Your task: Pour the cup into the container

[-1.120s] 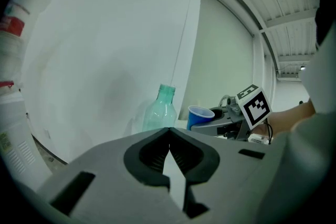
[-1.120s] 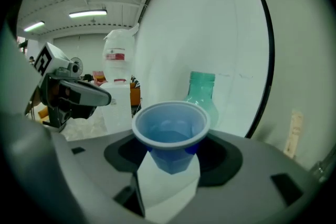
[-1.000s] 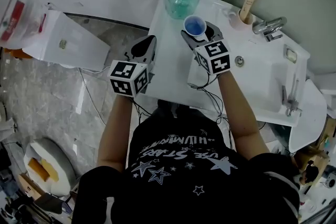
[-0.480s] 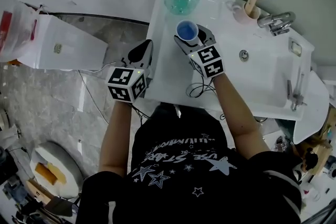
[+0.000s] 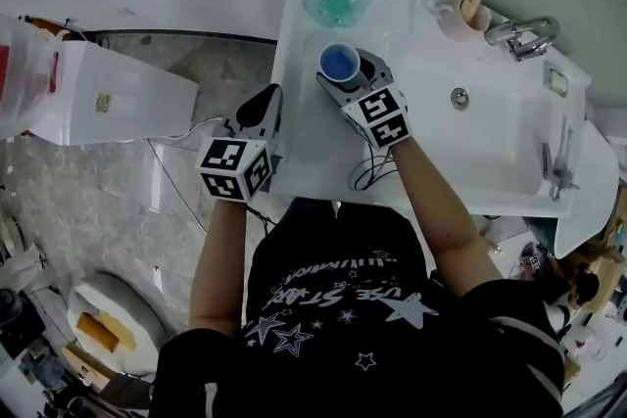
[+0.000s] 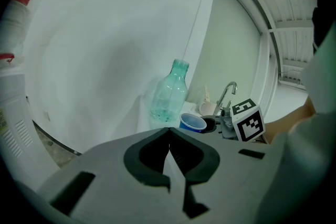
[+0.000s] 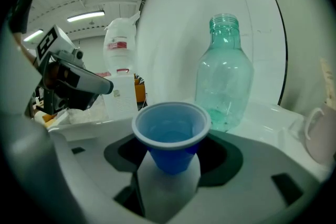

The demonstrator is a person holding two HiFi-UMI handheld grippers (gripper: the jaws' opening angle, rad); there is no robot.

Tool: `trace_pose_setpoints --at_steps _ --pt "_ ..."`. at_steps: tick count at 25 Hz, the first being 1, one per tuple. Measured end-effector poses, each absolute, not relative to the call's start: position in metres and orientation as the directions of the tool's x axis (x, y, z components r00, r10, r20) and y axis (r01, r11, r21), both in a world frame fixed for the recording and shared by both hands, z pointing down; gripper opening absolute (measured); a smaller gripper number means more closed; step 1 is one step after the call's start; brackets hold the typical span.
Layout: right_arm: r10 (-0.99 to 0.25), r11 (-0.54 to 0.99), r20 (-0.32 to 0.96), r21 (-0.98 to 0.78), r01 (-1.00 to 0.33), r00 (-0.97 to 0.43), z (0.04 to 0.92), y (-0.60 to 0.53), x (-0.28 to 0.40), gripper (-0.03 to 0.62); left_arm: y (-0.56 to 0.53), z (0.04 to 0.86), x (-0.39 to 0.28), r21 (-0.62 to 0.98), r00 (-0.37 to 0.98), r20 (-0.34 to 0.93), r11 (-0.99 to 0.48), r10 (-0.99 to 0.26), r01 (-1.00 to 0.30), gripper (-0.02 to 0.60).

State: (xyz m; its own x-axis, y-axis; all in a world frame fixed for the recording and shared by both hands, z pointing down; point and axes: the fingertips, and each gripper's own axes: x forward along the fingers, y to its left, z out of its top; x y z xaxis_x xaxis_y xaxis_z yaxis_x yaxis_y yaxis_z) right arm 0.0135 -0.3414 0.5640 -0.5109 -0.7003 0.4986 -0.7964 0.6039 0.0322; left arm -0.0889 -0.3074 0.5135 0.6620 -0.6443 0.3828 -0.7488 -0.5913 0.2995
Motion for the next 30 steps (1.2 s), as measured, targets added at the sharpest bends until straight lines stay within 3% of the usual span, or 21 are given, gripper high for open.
trace_pose_setpoints --at_steps 15,20,30 --pt "-0.713 0.578 0.492 0.008 -0.816 -0.500 0.574 -0.339 0.013 0.298 -0.304 0.526 -0.090 0.324 0.687 0.393 -0.607 -0.611 -0.725 0.012" --pt "-0.713 0.567 0.504 0.007 -0.824 -0.487 0.574 -0.333 0.019 0.356 -0.306 0.527 -0.091 0.339 0.694 0.384 -0.606 -0.609 -0.719 0.012" --pt "-0.757 0.503 0.483 0.003 -0.864 -0.439 0.552 -0.283 0.064 0.339 -0.295 0.499 -0.077 0.308 0.687 0.343 -0.614 -0.640 -0.726 0.011"
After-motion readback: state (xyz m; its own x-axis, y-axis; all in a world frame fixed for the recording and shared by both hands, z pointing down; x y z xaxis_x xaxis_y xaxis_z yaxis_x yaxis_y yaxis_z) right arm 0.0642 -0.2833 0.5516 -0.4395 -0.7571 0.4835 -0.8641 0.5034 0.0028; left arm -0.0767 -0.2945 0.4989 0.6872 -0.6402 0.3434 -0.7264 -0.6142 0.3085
